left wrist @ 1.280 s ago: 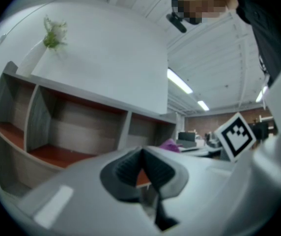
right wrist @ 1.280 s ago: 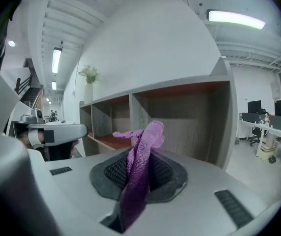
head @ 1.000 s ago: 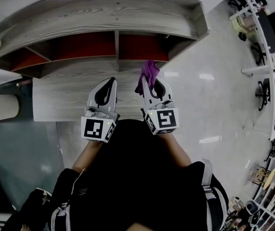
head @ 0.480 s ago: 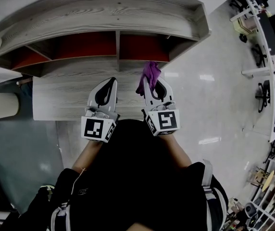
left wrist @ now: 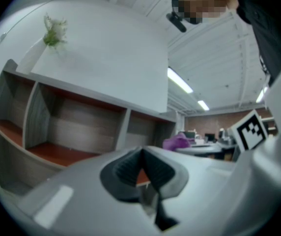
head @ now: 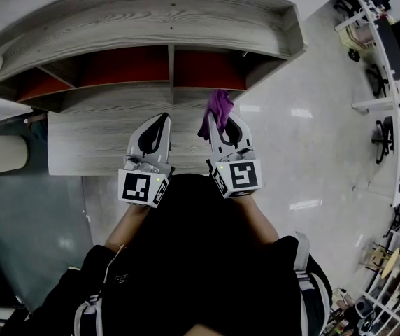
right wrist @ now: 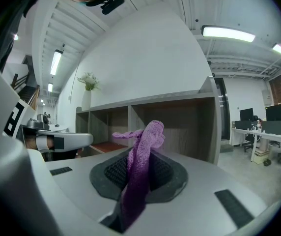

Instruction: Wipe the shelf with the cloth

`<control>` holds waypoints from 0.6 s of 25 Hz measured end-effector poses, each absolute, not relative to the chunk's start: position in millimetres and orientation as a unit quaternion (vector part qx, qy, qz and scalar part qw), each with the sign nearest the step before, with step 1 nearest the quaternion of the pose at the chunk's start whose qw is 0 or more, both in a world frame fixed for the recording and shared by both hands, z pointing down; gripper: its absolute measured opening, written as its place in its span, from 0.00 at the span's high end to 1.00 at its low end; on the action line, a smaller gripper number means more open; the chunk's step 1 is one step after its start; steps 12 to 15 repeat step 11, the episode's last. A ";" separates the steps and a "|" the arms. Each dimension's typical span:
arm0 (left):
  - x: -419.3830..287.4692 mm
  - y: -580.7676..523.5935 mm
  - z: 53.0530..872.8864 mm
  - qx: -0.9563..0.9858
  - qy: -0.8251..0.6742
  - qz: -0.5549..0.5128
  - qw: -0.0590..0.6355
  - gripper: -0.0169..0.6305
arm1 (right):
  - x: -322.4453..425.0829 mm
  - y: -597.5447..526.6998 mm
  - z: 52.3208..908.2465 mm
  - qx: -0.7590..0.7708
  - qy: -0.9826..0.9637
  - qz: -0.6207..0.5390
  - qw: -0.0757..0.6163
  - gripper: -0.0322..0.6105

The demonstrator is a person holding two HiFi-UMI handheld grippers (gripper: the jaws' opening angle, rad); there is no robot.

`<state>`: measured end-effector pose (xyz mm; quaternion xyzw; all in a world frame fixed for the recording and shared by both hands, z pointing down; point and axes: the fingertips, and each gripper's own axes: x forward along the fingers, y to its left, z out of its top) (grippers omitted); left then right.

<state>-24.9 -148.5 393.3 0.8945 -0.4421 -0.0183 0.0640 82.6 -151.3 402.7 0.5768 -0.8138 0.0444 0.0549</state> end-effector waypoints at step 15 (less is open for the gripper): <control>-26.8 -149.2 393.4 0.893 -0.445 -0.020 0.063 0.97 | 81.0 -151.6 403.6 0.574 -0.816 0.043 0.054 0.87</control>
